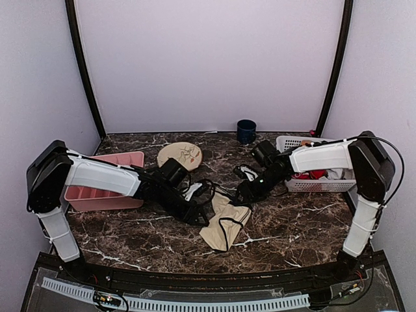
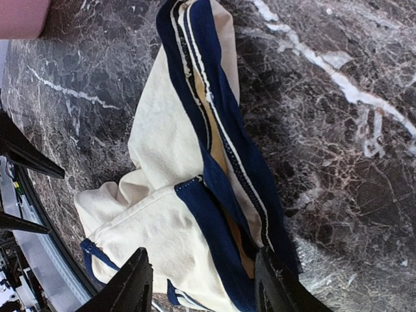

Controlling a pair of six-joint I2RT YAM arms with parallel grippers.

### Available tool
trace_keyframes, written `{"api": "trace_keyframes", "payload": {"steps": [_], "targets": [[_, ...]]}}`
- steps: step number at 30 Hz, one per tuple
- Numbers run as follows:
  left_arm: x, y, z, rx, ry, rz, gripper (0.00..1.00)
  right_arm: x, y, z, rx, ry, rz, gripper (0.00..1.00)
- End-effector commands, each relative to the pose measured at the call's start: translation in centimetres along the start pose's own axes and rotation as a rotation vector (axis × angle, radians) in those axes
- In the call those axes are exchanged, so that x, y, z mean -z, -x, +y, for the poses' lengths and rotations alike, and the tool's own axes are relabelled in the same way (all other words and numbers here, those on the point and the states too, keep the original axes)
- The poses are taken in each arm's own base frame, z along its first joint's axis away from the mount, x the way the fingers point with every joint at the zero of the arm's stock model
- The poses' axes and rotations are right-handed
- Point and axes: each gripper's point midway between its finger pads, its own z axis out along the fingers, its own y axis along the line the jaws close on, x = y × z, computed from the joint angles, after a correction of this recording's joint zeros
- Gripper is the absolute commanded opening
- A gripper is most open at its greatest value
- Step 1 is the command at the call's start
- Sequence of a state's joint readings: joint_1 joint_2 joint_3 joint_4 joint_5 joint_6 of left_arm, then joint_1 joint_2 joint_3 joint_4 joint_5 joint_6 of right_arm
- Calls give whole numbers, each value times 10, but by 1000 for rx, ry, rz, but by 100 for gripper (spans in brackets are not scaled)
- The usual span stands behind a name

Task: Roll the underwear
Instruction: Adjust the underwear at the center of the board.

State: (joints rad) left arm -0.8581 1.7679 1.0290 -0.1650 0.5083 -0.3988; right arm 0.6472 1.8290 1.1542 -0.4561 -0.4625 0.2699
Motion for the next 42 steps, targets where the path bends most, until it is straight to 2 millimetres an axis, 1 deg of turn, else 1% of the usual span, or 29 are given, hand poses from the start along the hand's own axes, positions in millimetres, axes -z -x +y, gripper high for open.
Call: {"api": "trace_keyframes", "payload": {"steps": [1,2,4,6,8,9,10,11,12,13,15,18,20,22,24,26,27,28,29,30,31,32,33,34,36,37,39,40,42], "targets": [[-16,-7,6,19,10,18,52,-11,-6,0,34,-20,26,52],[-19,-8,7,23,12,21,52,-15,-14,-4,26,-26,45,52],[-24,-10,12,38,25,27,49,-19,-20,-6,24,-26,59,49],[-28,-11,12,44,19,33,45,-17,-19,-4,33,-21,58,37],[-30,-12,12,45,16,40,39,-13,-15,-1,46,-17,44,25],[-29,-11,13,39,26,41,34,-10,-13,1,53,-15,38,19],[-25,-8,15,38,46,34,23,-7,-11,3,60,-14,31,11],[-21,-3,16,35,55,21,13,-2,-4,7,74,-12,15,4],[-15,3,15,31,53,5,5,5,7,13,89,-7,-13,0],[-6,12,13,23,57,-19,0,12,15,19,102,-1,-37,0],[11,27,10,-7,82,-52,0,28,32,30,125,12,-94,0],[40,49,9,-56,154,-97,0,60,55,53,162,64,-199,0],[60,60,5,-89,178,-126,0,83,60,69,191,104,-259,0],[76,64,-2,-131,193,-143,0,105,54,84,220,141,-296,0],[87,60,-14,-176,171,-139,0,114,36,93,219,183,-293,0],[86,44,-24,-215,131,-95,0,101,-3,90,173,221,-239,0],[83,31,-28,-226,108,-51,1,88,-31,89,141,243,-184,0],[80,17,-28,-222,98,-7,9,78,-54,89,112,269,-130,5],[78,4,-25,-210,96,22,22,69,-78,91,91,296,-72,24],[77,-5,-19,-193,106,30,40,63,-96,90,64,301,-20,47],[80,-12,-13,-173,130,22,56,60,-110,88,43,307,14,61],[83,-16,-7,-157,156,2,73,60,-117,86,29,306,24,73],[87,-17,-5,-152,163,-26,81,63,-117,86,30,298,13,80],[89,-18,-5,-147,154,-47,86,67,-112,84,37,280,-19,83],[88,-20,-3,-117,147,-61,87,74,-93,81,51,243,-96,83],[85,-22,0,-97,147,-55,86,74,-84,76,43,224,-119,80],[78,-27,5,-59,148,-30,83,64,-69,60,13,171,-117,73],[74,-28,8,-40,152,-20,80,58,-63,53,5,137,-107,70],[69,-29,13,-6,162,-24,75,47,-46,42,-3,77,-99,61]]}}
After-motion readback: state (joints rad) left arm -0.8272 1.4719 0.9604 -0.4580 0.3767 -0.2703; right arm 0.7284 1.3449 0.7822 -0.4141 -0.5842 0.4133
